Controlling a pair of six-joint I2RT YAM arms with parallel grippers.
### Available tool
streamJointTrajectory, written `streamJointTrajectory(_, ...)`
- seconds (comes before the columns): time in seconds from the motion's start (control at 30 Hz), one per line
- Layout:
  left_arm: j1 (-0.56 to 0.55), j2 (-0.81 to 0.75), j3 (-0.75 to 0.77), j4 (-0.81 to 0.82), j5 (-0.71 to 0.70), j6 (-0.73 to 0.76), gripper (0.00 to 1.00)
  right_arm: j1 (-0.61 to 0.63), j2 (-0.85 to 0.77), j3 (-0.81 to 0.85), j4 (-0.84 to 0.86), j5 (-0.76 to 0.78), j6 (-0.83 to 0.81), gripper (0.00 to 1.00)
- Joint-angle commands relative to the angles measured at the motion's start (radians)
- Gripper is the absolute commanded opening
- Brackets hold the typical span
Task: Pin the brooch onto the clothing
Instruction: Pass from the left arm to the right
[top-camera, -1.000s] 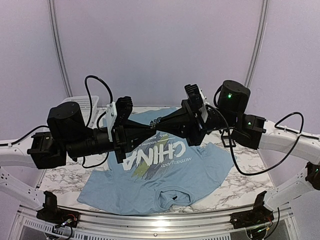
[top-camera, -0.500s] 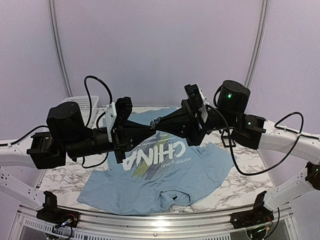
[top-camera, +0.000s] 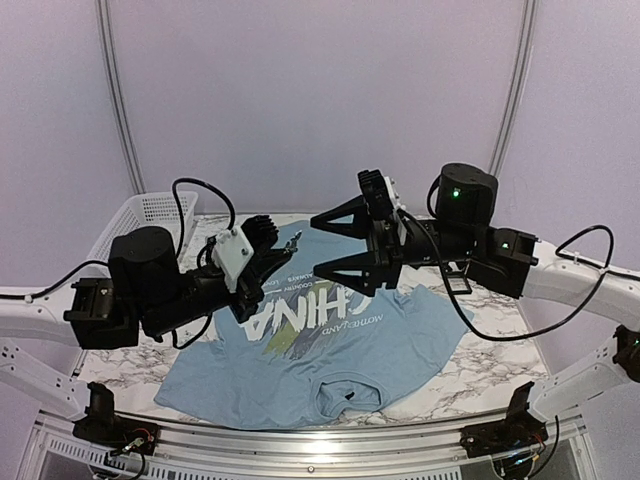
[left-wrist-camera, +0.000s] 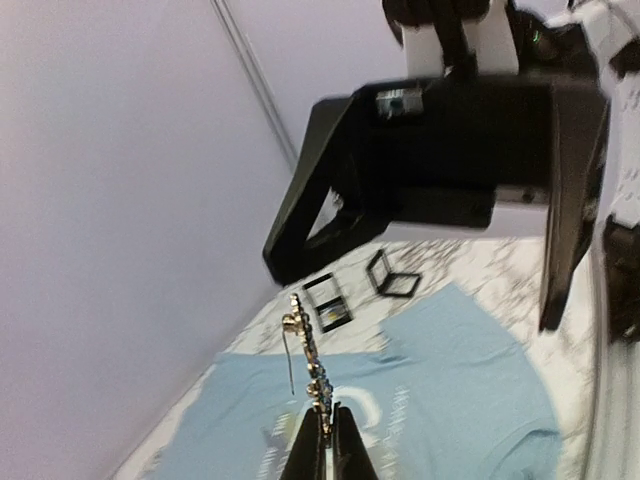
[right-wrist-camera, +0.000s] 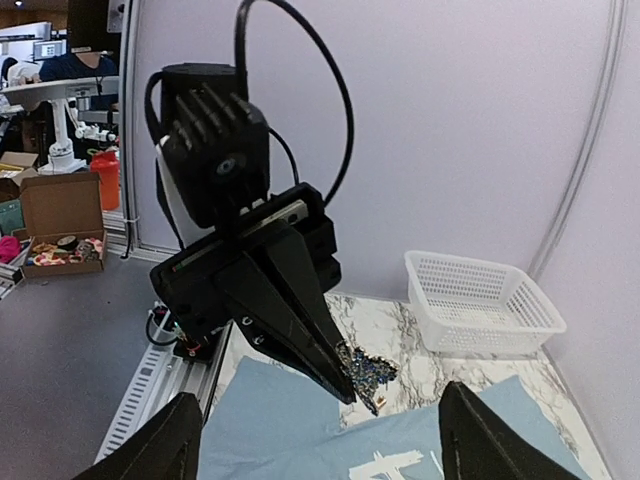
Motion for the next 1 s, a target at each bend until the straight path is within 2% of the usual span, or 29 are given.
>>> streamJointTrajectory(0.0, -0.056, 0.081, -0.037, 0.067, -0.408, 0.383, 0.00, -0.069, -0.053, 0.024, -0.160, 0.112, 0.053, 0.78)
streamJointTrajectory(0.07, -0.094, 0.153, -0.080, 0.188, -0.560, 0.662, 0.00, -0.130, -0.050, 0.029, -0.207, 0.078, 0.130, 0.79)
streamJointTrajectory(0.13, -0.120, 0.206, -0.181, 0.468, -0.626, 0.934, 0.00, -0.170, -0.033, 0.036, -0.240, 0.040, 0.222, 0.79)
streamJointTrajectory(0.17, -0.124, 0.220, -0.213, 0.639, -0.623, 1.020, 0.00, -0.177, -0.021, 0.043, -0.268, 0.039, 0.250, 0.79)
streamJointTrajectory(0.33, -0.156, 0.250, -0.241, 0.893, -0.574, 1.231, 0.00, -0.178, 0.042, 0.077, -0.351, 0.036, 0.351, 0.79)
streamJointTrajectory(0.43, -0.174, 0.367, -0.248, 1.238, -0.568, 1.524, 0.00, -0.177, 0.033, 0.046, -0.298, 0.024, 0.426, 0.77)
streamJointTrajectory(0.5, -0.172, 0.495, -0.213, 1.503, -0.546, 1.784, 0.00, -0.175, 0.023, 0.016, -0.228, 0.003, 0.486, 0.74)
streamJointTrajectory(0.53, -0.169, 0.539, -0.184, 1.528, -0.561, 1.847, 0.00, -0.172, 0.019, -0.001, -0.187, -0.011, 0.518, 0.73)
streamJointTrajectory(0.7, -0.178, 0.591, -0.133, 1.531, -0.552, 1.811, 0.00, -0.131, 0.000, -0.030, -0.047, -0.037, 0.540, 0.72)
streamJointTrajectory(0.83, -0.179, 0.596, -0.111, 1.530, -0.551, 1.837, 0.00, -0.119, 0.001, -0.001, -0.185, 0.015, 0.494, 0.71)
streamJointTrajectory(0.97, -0.179, 0.615, -0.102, 1.531, -0.561, 1.867, 0.00, -0.123, -0.002, -0.003, -0.229, 0.005, 0.520, 0.71)
